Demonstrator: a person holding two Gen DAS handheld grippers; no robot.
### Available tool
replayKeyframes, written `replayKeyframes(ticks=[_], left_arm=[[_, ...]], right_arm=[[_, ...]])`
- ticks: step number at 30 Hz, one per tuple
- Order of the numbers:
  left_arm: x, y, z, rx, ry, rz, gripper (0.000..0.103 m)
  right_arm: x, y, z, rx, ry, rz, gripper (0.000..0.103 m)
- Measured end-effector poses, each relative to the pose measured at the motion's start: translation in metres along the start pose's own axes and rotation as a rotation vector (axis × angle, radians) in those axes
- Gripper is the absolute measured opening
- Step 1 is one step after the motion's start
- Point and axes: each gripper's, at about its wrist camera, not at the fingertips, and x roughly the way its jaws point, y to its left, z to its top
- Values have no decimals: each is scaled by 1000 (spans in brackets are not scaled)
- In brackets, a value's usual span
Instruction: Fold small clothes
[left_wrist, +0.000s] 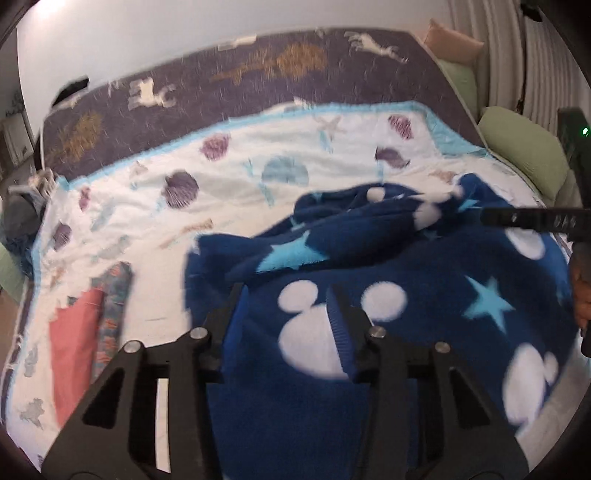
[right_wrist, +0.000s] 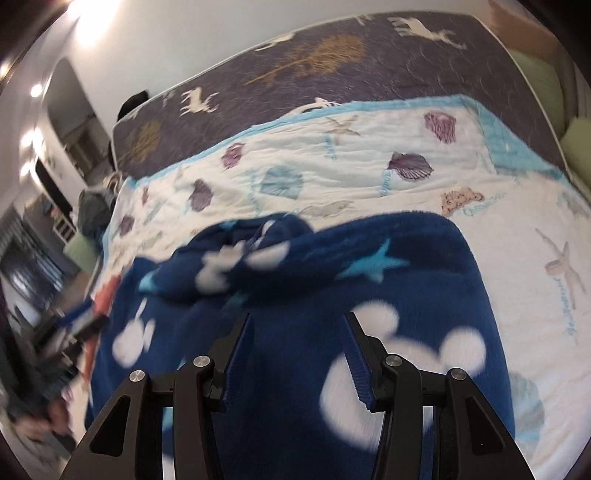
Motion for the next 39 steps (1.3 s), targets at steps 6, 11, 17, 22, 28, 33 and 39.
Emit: replayKeyframes(ticks=[6, 11, 17, 22, 28, 33, 39], left_arm=[[92, 39, 2, -112, 156, 255, 47], [95, 82, -10, -344, 174, 183, 67], [46, 92, -22, -428, 74, 141, 66], [-17, 103, -58, -400, 67, -35, 67], [-47, 96, -133, -395, 236, -303, 77], [-39, 86, -151, -447, 242, -373, 78], [-28, 80, -143, -461, 215, -450, 71]], right_arm=[[49, -56, 33, 77, -28, -298, 49], [52, -110, 22, 320, -59, -159, 46], [22, -103, 13, 306, -111, -185, 48], [-55, -101, -32, 210, -98, -90, 60], [-122, -138, -117, 281, -27, 118, 77], [-105, -144, -137, 280, 84, 256, 81], [-81, -137, -128, 274, 57, 344, 87]])
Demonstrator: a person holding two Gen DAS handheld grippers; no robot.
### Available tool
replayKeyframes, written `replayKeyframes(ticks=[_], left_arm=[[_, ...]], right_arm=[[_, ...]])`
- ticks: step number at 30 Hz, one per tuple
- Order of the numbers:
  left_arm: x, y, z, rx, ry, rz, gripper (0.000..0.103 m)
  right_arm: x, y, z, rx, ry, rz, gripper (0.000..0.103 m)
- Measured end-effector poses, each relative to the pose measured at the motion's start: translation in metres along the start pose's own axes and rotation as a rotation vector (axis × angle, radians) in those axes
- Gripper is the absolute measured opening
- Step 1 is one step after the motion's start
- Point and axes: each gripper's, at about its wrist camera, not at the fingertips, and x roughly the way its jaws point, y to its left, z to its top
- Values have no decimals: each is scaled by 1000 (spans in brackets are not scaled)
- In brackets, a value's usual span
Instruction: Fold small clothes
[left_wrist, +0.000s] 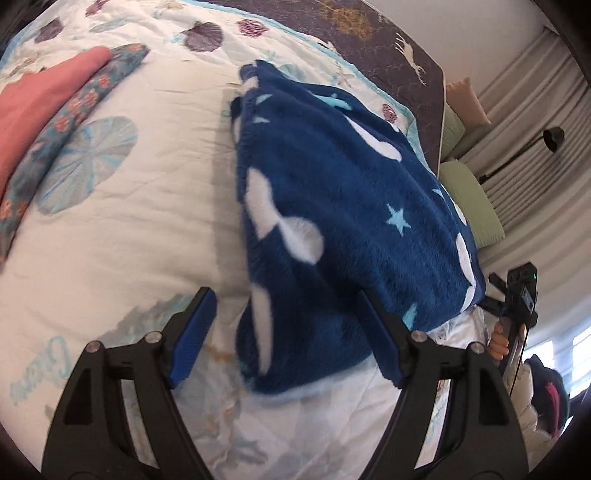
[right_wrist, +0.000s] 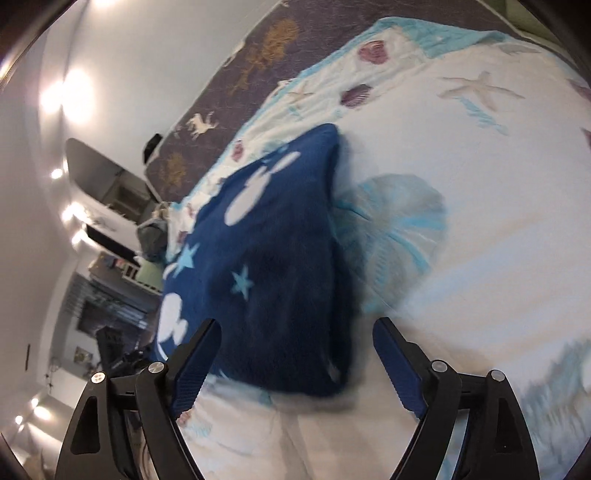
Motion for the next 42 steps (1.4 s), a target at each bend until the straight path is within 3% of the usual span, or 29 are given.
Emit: replayKeyframes(ticks=[1, 4, 6, 7, 9, 13, 16, 19, 24, 27, 29, 31, 33, 34, 35, 37, 39, 42], left_arm=[[5, -5, 2, 30, 8, -13, 47], [17, -19, 5, 72, 18, 21, 40], [13, -26, 6, 79, 0, 37, 33], [6, -28, 6, 72, -12, 35, 30], [-14, -37, 6, 77, -55, 11, 28], [-69, -68, -4, 150, -113, -61, 28], [-110, -93, -41, 230, -106, -55, 28], [-142, -98, -94, 261, -78, -43, 28], [-173, -82, -183, 194, -16, -15, 28], [-174, -70, -211, 162, 20, 33, 30], [-177, -65, -214, 149, 8, 114, 30], [-196, -63, -212, 154, -68, 186, 30], [-216, -66, -206, 171, -155, 217, 36], [-224, -69, -200, 184, -198, 221, 48], [-228, -72, -195, 199, -225, 215, 65], [-225, -77, -177, 243, -279, 173, 75], [-209, -73, -156, 236, -271, 172, 75], [-172, -67, -121, 204, -213, 165, 75]], right_arm=[[6, 1, 3, -3, 5, 5, 87], [30, 14, 14, -60, 27, -12, 82], [45, 21, 16, -77, 44, -47, 35], [51, 22, 18, -46, 62, -45, 29], [43, 27, 16, 4, 20, -41, 25], [-2, 58, 6, -27, -13, 29, 21], [-38, 86, -26, -83, -1, 24, 20], [-71, 104, -82, -123, 31, -8, 21], [-115, 92, -191, -37, 77, -29, 21], [-124, 82, -223, 7, 79, -86, 27], [-131, 77, -230, 12, 70, -222, 36], [-146, 80, -227, 8, 21, -284, 39], [-166, 91, -219, -9, -74, -321, 50], [-175, 99, -213, -27, -132, -337, 59], [-181, 108, -207, -58, -184, -346, 69], [-181, 123, -190, -141, -232, -343, 80], [-173, 127, -171, -183, -242, -334, 80], [-150, 117, -133, -131, -211, -284, 80]])
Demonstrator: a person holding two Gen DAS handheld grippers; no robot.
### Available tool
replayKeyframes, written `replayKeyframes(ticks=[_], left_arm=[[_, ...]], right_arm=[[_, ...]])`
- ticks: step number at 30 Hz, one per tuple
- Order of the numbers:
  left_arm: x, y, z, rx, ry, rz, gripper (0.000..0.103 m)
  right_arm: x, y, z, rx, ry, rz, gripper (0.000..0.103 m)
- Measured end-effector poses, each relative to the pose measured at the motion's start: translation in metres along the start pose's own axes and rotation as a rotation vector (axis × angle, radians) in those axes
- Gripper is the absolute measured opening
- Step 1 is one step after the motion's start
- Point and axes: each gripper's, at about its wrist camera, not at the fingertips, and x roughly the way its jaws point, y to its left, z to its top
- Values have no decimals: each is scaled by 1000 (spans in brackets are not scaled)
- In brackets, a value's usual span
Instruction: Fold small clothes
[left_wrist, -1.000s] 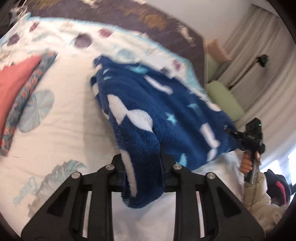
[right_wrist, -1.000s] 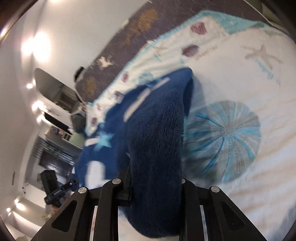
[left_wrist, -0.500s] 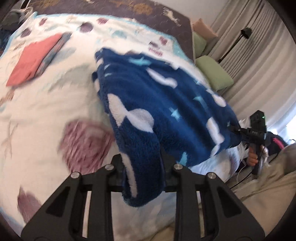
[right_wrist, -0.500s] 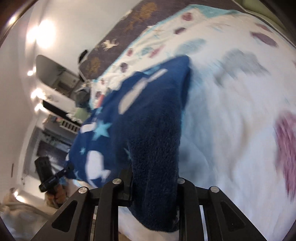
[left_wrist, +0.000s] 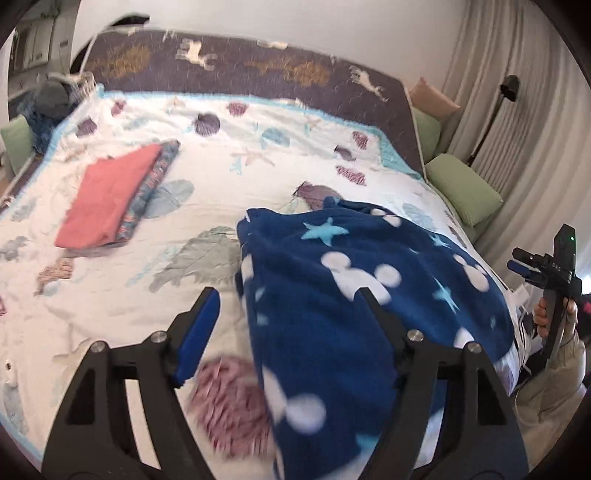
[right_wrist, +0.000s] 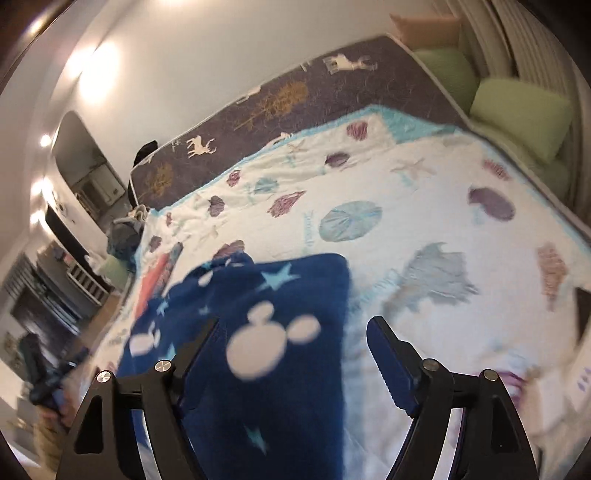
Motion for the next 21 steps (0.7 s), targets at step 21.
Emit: replayKeyframes(ticks=[21], left_arm=[[126, 24, 41, -104, 124, -32, 52]], right_arm=[[131, -37, 40, 115, 235, 95, 49]])
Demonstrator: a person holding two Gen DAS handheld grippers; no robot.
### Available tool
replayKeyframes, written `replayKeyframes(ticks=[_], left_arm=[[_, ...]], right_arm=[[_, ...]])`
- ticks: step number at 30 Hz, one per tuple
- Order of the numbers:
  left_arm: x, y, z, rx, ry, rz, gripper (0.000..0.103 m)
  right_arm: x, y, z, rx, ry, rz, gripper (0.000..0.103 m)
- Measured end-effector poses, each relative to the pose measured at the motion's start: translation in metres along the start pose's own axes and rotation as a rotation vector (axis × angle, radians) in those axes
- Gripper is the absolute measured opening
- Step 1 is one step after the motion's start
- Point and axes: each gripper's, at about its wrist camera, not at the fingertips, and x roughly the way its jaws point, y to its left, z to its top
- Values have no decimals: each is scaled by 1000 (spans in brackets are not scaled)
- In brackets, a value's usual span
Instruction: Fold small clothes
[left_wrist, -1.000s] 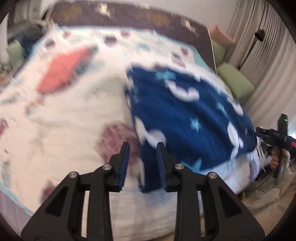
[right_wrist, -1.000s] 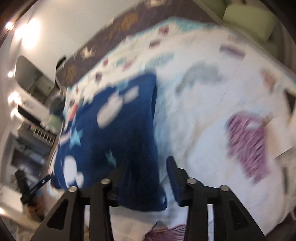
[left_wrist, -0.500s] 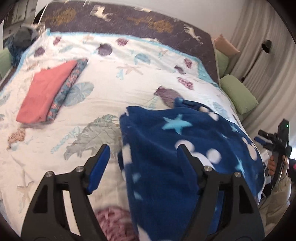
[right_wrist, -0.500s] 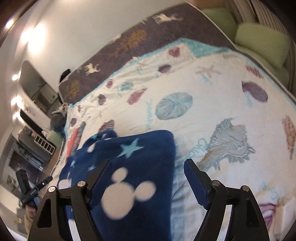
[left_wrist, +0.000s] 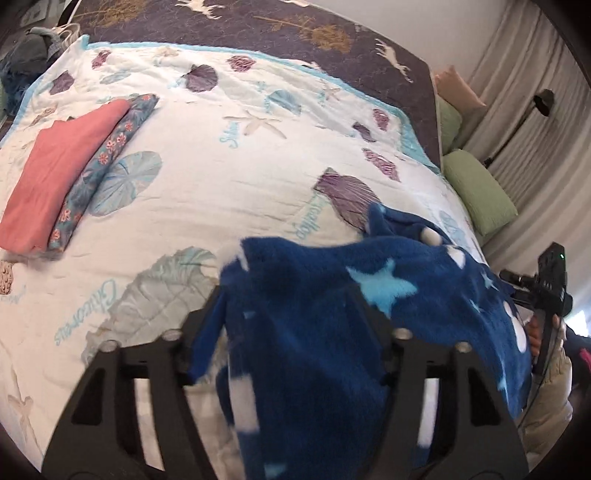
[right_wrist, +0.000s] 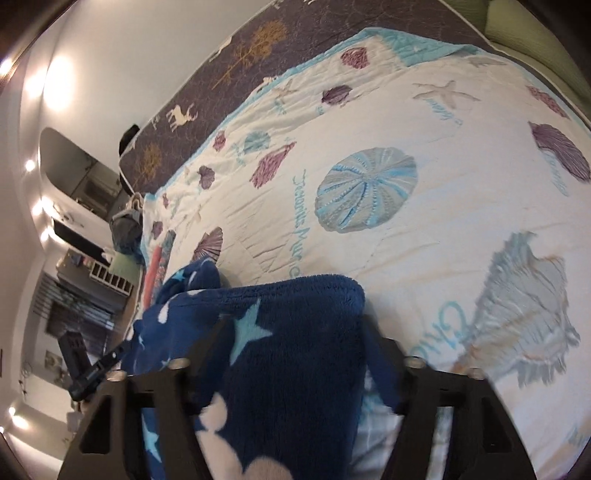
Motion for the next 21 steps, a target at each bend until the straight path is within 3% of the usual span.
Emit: replayKeyframes(ticks=[1, 2, 4, 7, 9, 11, 16, 18, 21], left_arm=[[3, 3, 2, -17, 6, -2, 26], [4, 6, 3, -35, 11, -4, 12], [-9, 9, 3, -78, -49, -24, 11], [-53, 2, 1, -74, -198, -108, 11], [-67, 0, 2, -56, -260, -111, 12], [-53, 1, 4, -19, -240, -48, 13], [12, 8, -9, -26, -40, 62, 17], [2, 5, -13, -9, -71, 89, 20], [-34, -1, -12, 21, -145, 111, 22]], right_arm=[[3, 1, 1, -5, 7, -13, 19], [4, 3, 0, -10, 11, -23, 6], [-6, 7, -2, -8, -35, -1, 6], [-49, 24, -7, -59, -191, 111, 6], [-72, 34, -10, -105, -269, 128, 6], [-71, 41, -8, -160, -286, 43, 7], [7, 1, -2, -25, -84, -192, 12], [11, -10, -11, 33, -76, -182, 14], [-24, -6, -17, 32, -190, -204, 23]])
